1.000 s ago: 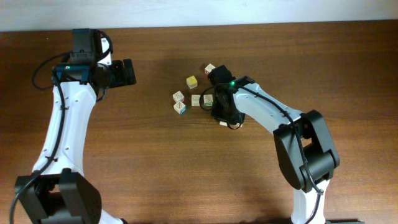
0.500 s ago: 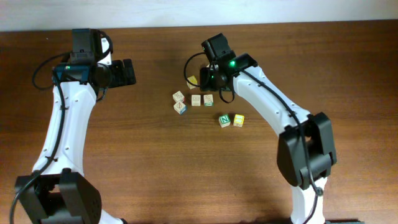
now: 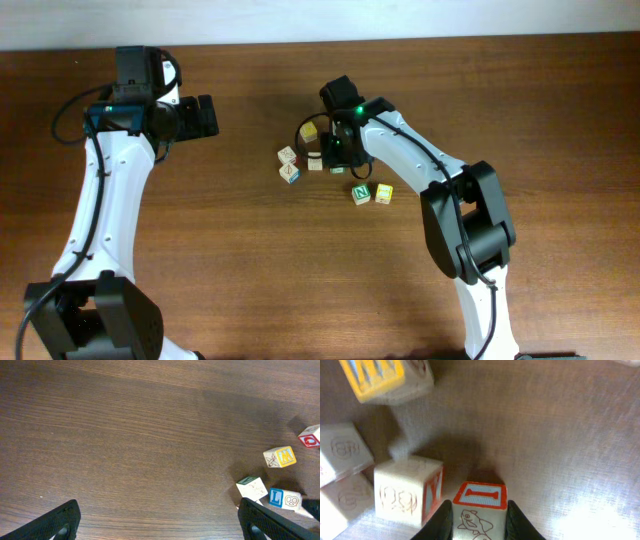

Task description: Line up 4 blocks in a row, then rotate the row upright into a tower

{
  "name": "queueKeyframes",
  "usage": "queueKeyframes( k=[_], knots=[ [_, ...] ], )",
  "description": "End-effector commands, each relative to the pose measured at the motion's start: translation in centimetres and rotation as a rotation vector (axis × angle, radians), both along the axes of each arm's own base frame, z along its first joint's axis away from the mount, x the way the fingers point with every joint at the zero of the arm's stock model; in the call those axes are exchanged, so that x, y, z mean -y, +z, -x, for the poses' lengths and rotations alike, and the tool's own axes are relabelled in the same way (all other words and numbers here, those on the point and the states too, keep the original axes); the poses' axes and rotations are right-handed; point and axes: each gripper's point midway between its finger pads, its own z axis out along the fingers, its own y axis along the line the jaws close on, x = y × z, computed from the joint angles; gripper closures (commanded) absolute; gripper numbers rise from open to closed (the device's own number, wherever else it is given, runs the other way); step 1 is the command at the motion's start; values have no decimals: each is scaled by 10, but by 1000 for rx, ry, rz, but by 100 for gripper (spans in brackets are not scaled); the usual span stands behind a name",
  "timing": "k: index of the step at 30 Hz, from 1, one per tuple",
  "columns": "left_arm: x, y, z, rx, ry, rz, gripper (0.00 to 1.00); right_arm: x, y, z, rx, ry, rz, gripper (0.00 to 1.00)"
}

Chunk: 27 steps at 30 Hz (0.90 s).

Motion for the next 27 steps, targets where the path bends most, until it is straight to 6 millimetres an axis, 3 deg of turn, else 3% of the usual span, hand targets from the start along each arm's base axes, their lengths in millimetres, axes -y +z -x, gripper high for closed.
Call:
queueKeyframes(
  k=[1,3,5,7,11,17,21,25,26,27],
  knots=[
    [1,1,-3,5,7,0,1,-7,51,8,-5,13,-61,78],
    [1,1,-3,5,7,0,1,-1,76,31,-59,22,-46,78],
    [1,1,-3,5,7,-1,1,-3,65,49,-119,31,-20,78],
    [1,1,-3,5,7,0,1,-2,41,64,-154,15,42,78],
    [1,1,-3,5,7,0,1,14,14,67,-150,-35,108,78],
    [1,1,-3,5,7,0,1,33,11,67,-142,-73,192,78],
    [1,1,-3,5,7,0,1,21,10,67,-148,-106,139,78],
    [1,1,-3,5,7,0,1,23,-3,70,-147,-111,137,78],
    [1,1,-3,5,7,0,1,23,-4,70,-150,-118,138,77],
    [1,1,-3,5,7,0,1,23,-4,70,-150,-119,138,61]
  ],
)
